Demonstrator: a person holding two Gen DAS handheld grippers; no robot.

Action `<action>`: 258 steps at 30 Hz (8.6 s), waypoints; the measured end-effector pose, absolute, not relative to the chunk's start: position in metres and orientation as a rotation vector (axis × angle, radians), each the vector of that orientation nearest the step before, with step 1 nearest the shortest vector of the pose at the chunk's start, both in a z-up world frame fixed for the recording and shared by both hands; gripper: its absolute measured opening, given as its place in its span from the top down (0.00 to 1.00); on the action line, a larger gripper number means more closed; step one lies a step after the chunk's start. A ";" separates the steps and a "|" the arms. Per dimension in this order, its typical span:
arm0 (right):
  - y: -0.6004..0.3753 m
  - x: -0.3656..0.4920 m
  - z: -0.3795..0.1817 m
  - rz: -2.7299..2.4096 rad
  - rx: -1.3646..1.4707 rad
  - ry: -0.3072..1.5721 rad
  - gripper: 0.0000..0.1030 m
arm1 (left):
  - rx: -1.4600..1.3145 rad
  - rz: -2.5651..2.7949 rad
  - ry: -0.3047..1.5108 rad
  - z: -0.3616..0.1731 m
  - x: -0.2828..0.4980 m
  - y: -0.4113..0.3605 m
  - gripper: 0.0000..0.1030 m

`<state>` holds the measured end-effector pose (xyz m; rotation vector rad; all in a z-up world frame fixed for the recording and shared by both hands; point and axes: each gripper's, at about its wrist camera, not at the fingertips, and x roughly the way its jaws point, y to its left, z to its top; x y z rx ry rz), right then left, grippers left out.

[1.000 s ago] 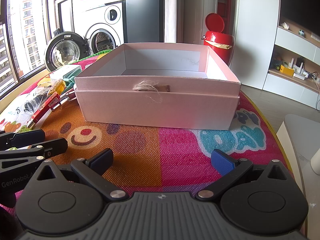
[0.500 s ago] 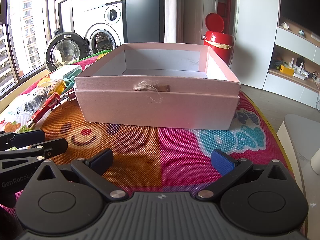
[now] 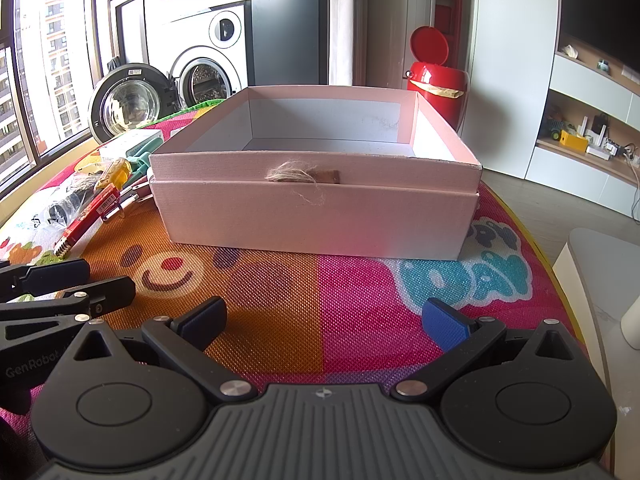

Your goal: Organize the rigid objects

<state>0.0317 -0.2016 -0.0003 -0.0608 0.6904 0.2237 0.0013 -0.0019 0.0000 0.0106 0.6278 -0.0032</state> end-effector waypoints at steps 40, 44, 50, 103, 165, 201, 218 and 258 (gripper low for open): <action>-0.208 0.043 0.007 0.308 -0.092 0.785 0.00 | -0.015 -0.116 0.534 0.024 -0.008 0.025 0.56; -0.205 0.043 0.006 0.313 -0.112 0.789 0.00 | 0.029 -0.084 0.562 0.038 0.023 0.052 0.56; -0.209 0.042 0.006 0.339 -0.116 0.789 0.00 | 0.065 -0.163 0.688 0.025 0.059 0.068 0.56; -0.033 0.051 0.090 0.850 -0.200 0.812 0.82 | -0.135 -0.174 0.661 0.018 -0.065 0.136 0.75; -0.205 0.026 0.064 0.429 -0.171 0.625 0.37 | -0.383 0.054 0.742 0.020 0.115 0.130 0.61; 0.019 0.277 0.038 0.427 -0.168 1.034 0.72 | -0.396 -0.071 0.573 -0.003 0.009 0.185 0.69; -0.076 0.098 0.121 0.763 -0.117 0.911 0.80 | -0.393 -0.070 0.565 -0.003 0.008 0.185 0.69; -0.031 0.091 0.040 0.486 -0.086 0.823 0.61 | -0.252 -0.104 0.618 0.000 -0.026 0.141 0.68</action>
